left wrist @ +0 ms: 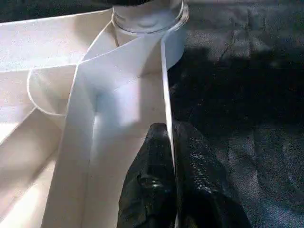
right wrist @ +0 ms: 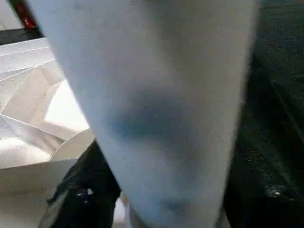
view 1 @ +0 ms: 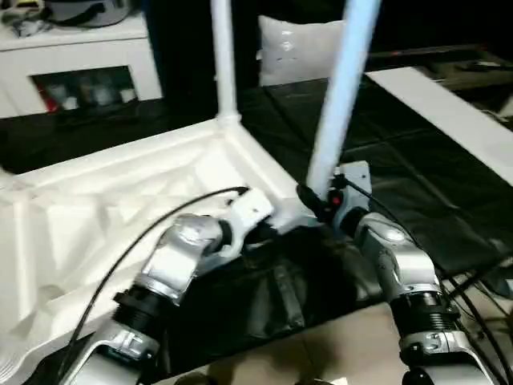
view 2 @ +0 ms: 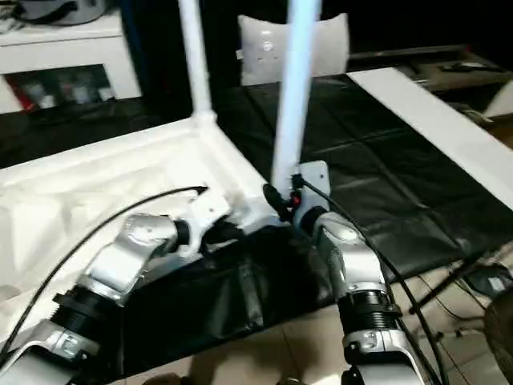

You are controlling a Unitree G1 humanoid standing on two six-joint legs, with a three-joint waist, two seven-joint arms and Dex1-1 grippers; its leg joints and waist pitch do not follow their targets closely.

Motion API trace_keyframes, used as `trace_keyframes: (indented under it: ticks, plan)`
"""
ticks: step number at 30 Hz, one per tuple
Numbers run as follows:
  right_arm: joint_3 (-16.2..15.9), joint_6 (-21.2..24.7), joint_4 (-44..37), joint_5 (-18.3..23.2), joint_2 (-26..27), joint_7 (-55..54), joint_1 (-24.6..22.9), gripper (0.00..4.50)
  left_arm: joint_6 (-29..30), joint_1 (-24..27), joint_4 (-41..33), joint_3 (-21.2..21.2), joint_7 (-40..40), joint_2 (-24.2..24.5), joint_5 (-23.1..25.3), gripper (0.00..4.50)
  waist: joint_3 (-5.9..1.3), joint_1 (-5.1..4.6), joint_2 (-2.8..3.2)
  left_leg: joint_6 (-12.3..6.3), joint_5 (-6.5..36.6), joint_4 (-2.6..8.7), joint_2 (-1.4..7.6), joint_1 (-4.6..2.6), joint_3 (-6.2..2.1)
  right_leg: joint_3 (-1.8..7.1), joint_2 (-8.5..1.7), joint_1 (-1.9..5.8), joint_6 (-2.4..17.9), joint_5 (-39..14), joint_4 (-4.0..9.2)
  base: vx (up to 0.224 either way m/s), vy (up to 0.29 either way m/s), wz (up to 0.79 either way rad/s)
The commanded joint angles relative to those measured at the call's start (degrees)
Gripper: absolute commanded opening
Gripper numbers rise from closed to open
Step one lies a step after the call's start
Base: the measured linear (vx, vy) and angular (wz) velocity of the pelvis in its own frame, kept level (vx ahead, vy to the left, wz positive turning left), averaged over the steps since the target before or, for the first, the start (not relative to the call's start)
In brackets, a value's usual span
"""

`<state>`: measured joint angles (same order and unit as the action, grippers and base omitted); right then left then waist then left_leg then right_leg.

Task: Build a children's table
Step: Rotate leg to tighten

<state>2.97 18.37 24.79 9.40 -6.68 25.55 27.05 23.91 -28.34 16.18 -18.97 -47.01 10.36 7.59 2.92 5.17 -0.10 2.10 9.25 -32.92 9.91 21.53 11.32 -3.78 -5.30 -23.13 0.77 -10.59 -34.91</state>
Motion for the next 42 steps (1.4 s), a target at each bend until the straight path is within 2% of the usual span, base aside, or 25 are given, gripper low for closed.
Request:
trace_keyframes:
  ticks: [1, 3, 4, 8, 10, 11, 12, 14, 15, 16, 17, 18, 20, 24, 26, 28, 32, 33, 35, 36, 38, 39, 40, 41, 42]
  plan:
    - [-3.2, 0.06, -2.27, 0.88, -1.8, 5.8, -1.04, 3.18, -2.25, -0.86, -2.18, -1.74, -0.57, -0.62, -0.58, 0.0, -3.86, 0.38, -0.04, -1.5, 12.88, 3.45, 2.97, -0.94, -1.5, 2.6, -3.3, 2.55, 9.9, -10.74, 4.62, 0.0, 0.0, 0.0]
    - [-4.14, -0.92, -3.38, 1.0, -4.11, 9.63, -2.09, 3.4, -3.15, -1.07, -1.53, -1.55, -0.79, 0.5, -0.03, 0.0, -3.85, 0.68, -0.16, -2.34, 11.78, 3.34, 2.99, -0.59, -1.49, 2.61, -3.26, 2.84, 10.03, -8.27, 4.32, 0.0, 0.0, 0.0]
    - [-4.4, -1.4, -3.77, 0.99, -4.92, 10.92, -2.52, 3.48, -3.56, -1.09, -1.36, -1.48, -0.81, 0.87, 0.2, 0.0, -3.82, 0.8, 0.05, -2.48, 11.83, 3.39, 3.04, -0.63, -1.57, 2.52, -3.32, 2.8, 10.33, -8.05, 4.3, 0.0, 0.0, 0.0]
    - [-2.78, -3.78, -4.89, 2.61, -10.97, 19.15, -4.43, 3.89, -6.54, -1.12, -0.61, -1.31, -3.64, 4.31, 0.0, 0.0, -3.5, 1.08, 0.07, -2.13, 14.91, 3.5, 3.04, -0.77, -1.58, 2.48, -3.45, 2.8, 9.53, -13.57, 5.04, 0.0, 0.0, 0.0]
    - [-2.61, -4.03, -5.63, 3.2, -13.25, 22.24, -5.11, 3.93, -7.5, -0.96, -0.64, -1.52, -5.38, 5.54, -0.45, 0.0, -3.5, 1.25, 0.13, -1.77, 15.37, 3.58, 3.12, -0.8, -1.69, 2.42, -3.44, 2.74, 9.26, -15.05, 5.1, 0.0, 0.0, 0.0]
    - [-2.43, -4.62, -6.08, 4.11, -17.14, 27.36, -6.17, 4.07, -9.04, -0.91, -0.12, -1.96, -7.76, 7.61, -0.57, 0.0, -3.53, 1.38, 0.19, -1.76, 15.72, 3.57, 3.09, -0.81, -1.74, 2.36, -3.43, 2.77, 9.33, -15.36, 5.07, 0.0, 0.0, 0.0]
    - [-2.42, -4.69, -6.11, 4.2, -17.44, 27.79, -6.27, 4.07, -9.14, -0.92, -0.08, -1.99, -7.93, 7.77, -0.58, 0.0, -3.53, 1.54, 0.14, -1.88, 15.86, 3.57, 3.17, -0.87, -1.78, 2.35, -3.47, 2.84, 9.18, -15.41, 5.15, 0.0, 0.0, 0.0]
    - [-2.44, -5.2, -6.86, 5.18, -20.23, 32.14, -7.41, 4.37, -10.3, -0.93, 0.22, -2.34, -9.58, 9.3, -0.71, 0.0, -3.58, 1.67, 0.14, -2.23, 15.29, 3.42, 3.23, -0.83, -1.69, 2.43, -3.4, 2.72, 10.04, -13.29, 4.83, 0.0, 0.0, 0.0]
    - [-2.36, -5.04, -7.32, 5.68, -21.2, 33.87, -7.98, 4.37, -10.76, -0.91, 0.04, -2.44, -10.64, 9.92, -1.09, 0.0, -3.54, 1.64, 0.18, -2.31, 15.23, 3.48, 3.24, -0.75, -1.72, 2.4, -3.42, 2.75, 10.29, -13.04, 4.78, 0.0, 0.0, 0.0]
    - [-2.33, -4.97, -7.46, 5.85, -21.53, 34.44, -8.16, 4.45, -10.89, -0.9, -0.02, -2.46, -11.01, 10.12, -1.22, 0.0, -3.52, 1.68, -0.16, -2.64, 15.27, 3.41, 3.23, -0.76, -1.68, 2.35, -3.45, 2.79, 10.34, -13.35, 4.76, 0.0, 0.0, 0.0]
    - [-2.25, -4.75, -7.89, 6.42, -22.58, 36.32, -8.73, 4.45, -11.42, -0.87, -0.23, -2.59, -12.35, 10.84, -1.65, 0.0, -3.52, 1.67, -0.03, -2.77, 15.01, 3.43, 3.26, -0.72, -1.72, 2.34, -3.57, 2.75, 10.54, -13.76, 4.75, 0.0, 0.0, 0.0]
    - [-2.3, -4.47, -8.35, 7.13, -23.52, 38.16, -9.18, 4.45, -12.31, -0.82, -0.39, -2.88, -13.97, 11.68, -2.06, 0.0, -3.56, 1.72, -0.26, -3.09, 15.0, 3.35, 3.22, -0.7, -1.66, 2.31, -3.58, 2.84, 10.5, -13.93, 4.88, 0.0, 0.0, 0.0]
    - [-3.07, -3.97, -10.4, 8.67, -25.42, 42.45, -10.3, 4.45, -16.47, -0.63, -0.39, -4.11, -18.39, 14.08, -2.58, 0.0, -3.65, 2.13, -0.01, -3.45, 14.2, 3.28, 3.37, -0.69, -1.69, 2.31, -3.54, 2.77, 10.63, -13.6, 4.68, 0.0, 0.0, 0.0]
    - [-4.14, -4.46, -11.68, 9.44, -26.26, 44.83, -10.81, 4.45, -19.53, -0.99, 1.0, -4.94, -20.33, 15.26, -2.56, 0.0, -3.51, 2.5, 0.15, -3.27, 14.96, 3.34, 3.5, -0.79, -1.63, 2.27, -3.5, 2.51, 11.01, -14.0, 4.68, 0.0, 0.0, 0.0]
    - [-4.53, -4.44, -12.51, 9.62, -26.07, 45.2, -11.07, 4.45, -21.62, -1.67, 2.96, -5.23, -20.15, 15.31, -1.91, 0.0, -3.54, 3.07, 0.18, -2.22, 16.37, 3.43, 3.67, -1.23, -1.65, 2.37, -3.65, 2.24, 10.62, -16.14, 4.82, 0.0, 0.0, 0.0]
    - [-4.84, -3.7, -14.35, 10.17, -25.51, 45.38, -11.76, 4.45, -23.16, -3.31, 6.42, -4.77, -16.88, 14.17, -0.46, 0.0, -3.45, 3.19, 0.17, -1.9, 17.09, 3.48, 3.6, -1.2, -1.66, 2.38, -3.62, 2.19, 10.4, -16.74, 4.93, 0.0, 0.0, 0.0]
    - [-5.63, -2.05, -18.16, 11.35, -25.34, 45.61, -13.72, 4.45, -22.46, -6.25, 11.91, -2.46, -7.31, 10.69, 1.02, 0.0, -3.3, 3.56, -0.17, -0.81, 19.56, 3.62, 3.57, -1.17, -1.98, 2.4, -4.02, 2.3, 8.35, -20.7, 5.28, 0.0, 0.0, 0.0]
    - [-5.66, -1.97, -18.46, 11.39, -25.37, 45.54, -13.91, 4.45, -22.41, -6.43, 12.2, -2.21, -6.74, 10.41, 1.0, 0.0, -3.29, 3.42, -0.18, -0.73, 19.71, 3.69, 3.55, -0.91, -2.13, 2.35, -4.1, 2.45, 8.04, -21.41, 5.25, 0.0, 0.0, 0.0]
    - [-5.69, -1.67, -19.75, 11.44, -25.47, 45.02, -14.74, 4.45, -21.89, -7.18, 13.39, -1.4, -4.49, 9.34, 1.03, 0.0, -3.3, 3.16, -0.3, -0.63, 19.97, 3.64, 3.44, -1.0, -2.15, 2.28, -4.16, 2.23, 6.76, -23.87, 5.74, 0.0, 0.0, 0.0]
    - [-5.3, -1.96, -19.93, 11.26, -25.34, 44.32, -14.95, 4.5, -22.27, -7.36, 13.76, -1.41, -3.47, 9.14, 1.35, 0.43, -3.38, 2.99, -0.21, -0.71, 19.32, 3.69, 3.4, -0.7, -2.3, 2.24, -4.16, 2.44, 6.72, -23.47, 5.61, 0.0, 0.0, 0.0]
    - [-5.03, -2.11, -20.06, 11.15, -25.22, 43.83, -15.06, 4.5, -22.85, -7.54, 14.21, -1.39, -2.76, 8.98, 1.59, 0.54, -3.38, 2.82, -0.34, -0.88, 19.05, 3.66, 3.41, -0.65, -2.26, 2.25, -4.07, 2.35, 6.63, -22.93, 5.64, 0.0, 0.0, 0.0]
    - [-4.57, -1.66, -20.41, 11.35, -24.83, 42.83, -15.0, 4.5, -22.48, -7.51, 14.24, -1.04, -2.18, 8.6, 1.37, 0.54, -3.45, 2.62, -0.12, -0.95, 18.7, 3.61, 3.41, -0.66, -2.21, 2.29, -3.96, 2.3, 6.88, -21.68, 5.6, 0.0, 0.0, 0.0]
    - [-4.29, -0.26, -21.84, 11.97, -24.27, 41.33, -15.15, 4.5, -22.71, -7.37, 14.34, -0.27, -1.13, 7.87, 0.9, 0.78, -3.51, 2.59, 0.23, -1.08, 18.55, 3.51, 3.37, -0.78, -2.2, 2.26, -3.9, 2.23, 7.41, -20.84, 5.53, 0.0, 0.0, 0.0]
    - [-4.29, -0.26, -21.84, 11.97, -24.27, 41.33, -15.15, 4.5, -22.71, -7.37, 14.34, -0.27, -1.13, 7.87, 0.9, 0.78, -3.55, 2.56, 0.0, -1.27, 18.05, 3.45, 3.33, -0.75, -2.08, 2.28, -3.8, 2.27, 7.79, -19.66, 5.49, 0.0, 0.0, 0.0]
    - [-4.42, 1.5, -23.06, 12.5, -23.68, 40.06, -15.28, 4.5, -22.1, -7.05, 13.82, 0.36, -0.61, 7.44, 0.3, 0.98, -3.57, 2.57, 0.08, -1.4, 17.75, 3.43, 3.31, -0.73, -2.06, 2.28, -3.76, 2.32, 8.08, -18.98, 5.39, 0.0, 0.0, 0.0]
